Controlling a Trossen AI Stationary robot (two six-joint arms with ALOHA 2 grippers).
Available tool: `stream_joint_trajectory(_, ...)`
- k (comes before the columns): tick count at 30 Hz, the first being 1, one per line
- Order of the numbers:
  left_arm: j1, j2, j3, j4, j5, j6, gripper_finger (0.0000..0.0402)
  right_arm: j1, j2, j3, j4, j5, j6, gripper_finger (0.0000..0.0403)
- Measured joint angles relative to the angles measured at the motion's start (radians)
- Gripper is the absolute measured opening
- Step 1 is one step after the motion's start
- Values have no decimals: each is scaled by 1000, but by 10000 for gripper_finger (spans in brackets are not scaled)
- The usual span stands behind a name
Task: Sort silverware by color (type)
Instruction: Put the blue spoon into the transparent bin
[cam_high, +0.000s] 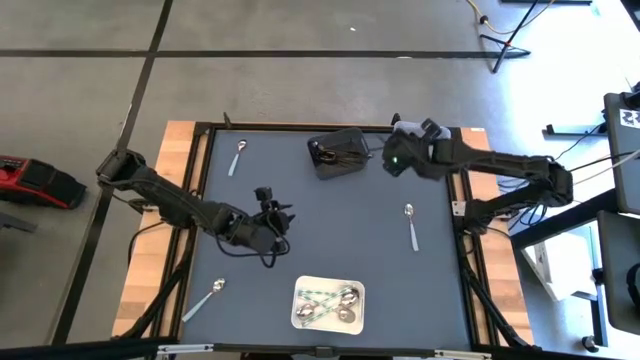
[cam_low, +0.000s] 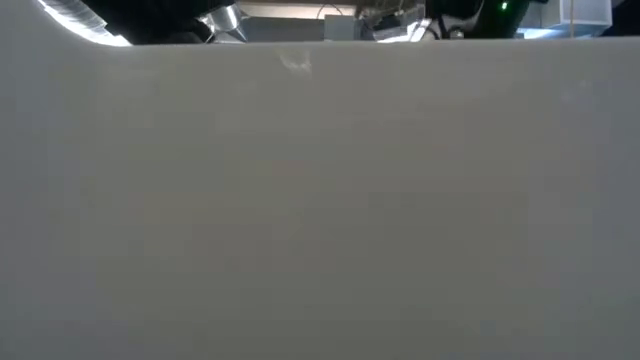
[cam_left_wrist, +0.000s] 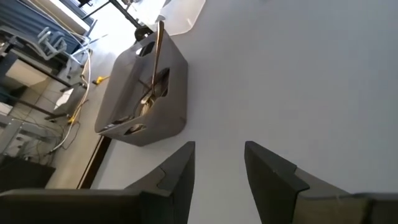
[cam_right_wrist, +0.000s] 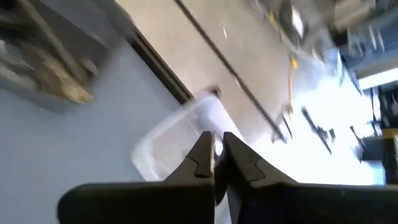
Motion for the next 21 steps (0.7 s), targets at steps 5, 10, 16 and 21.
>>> stream_joint_trajectory(5,4,0,0,0,0,2,134,-157,7,-1,-69,-24,24,2)
stream_joint_trajectory(10,4,0,0,5,-3,42,134,-315,28,0,-46,-102,1,2)
stream_joint_trajectory(16,4,0,0,5,-3,61,134,-466,111,0,-71,-183,-11,3)
stream_joint_trajectory(21,4,1,0,5,-3,61,134,-490,181,-1,-69,-198,-28,3)
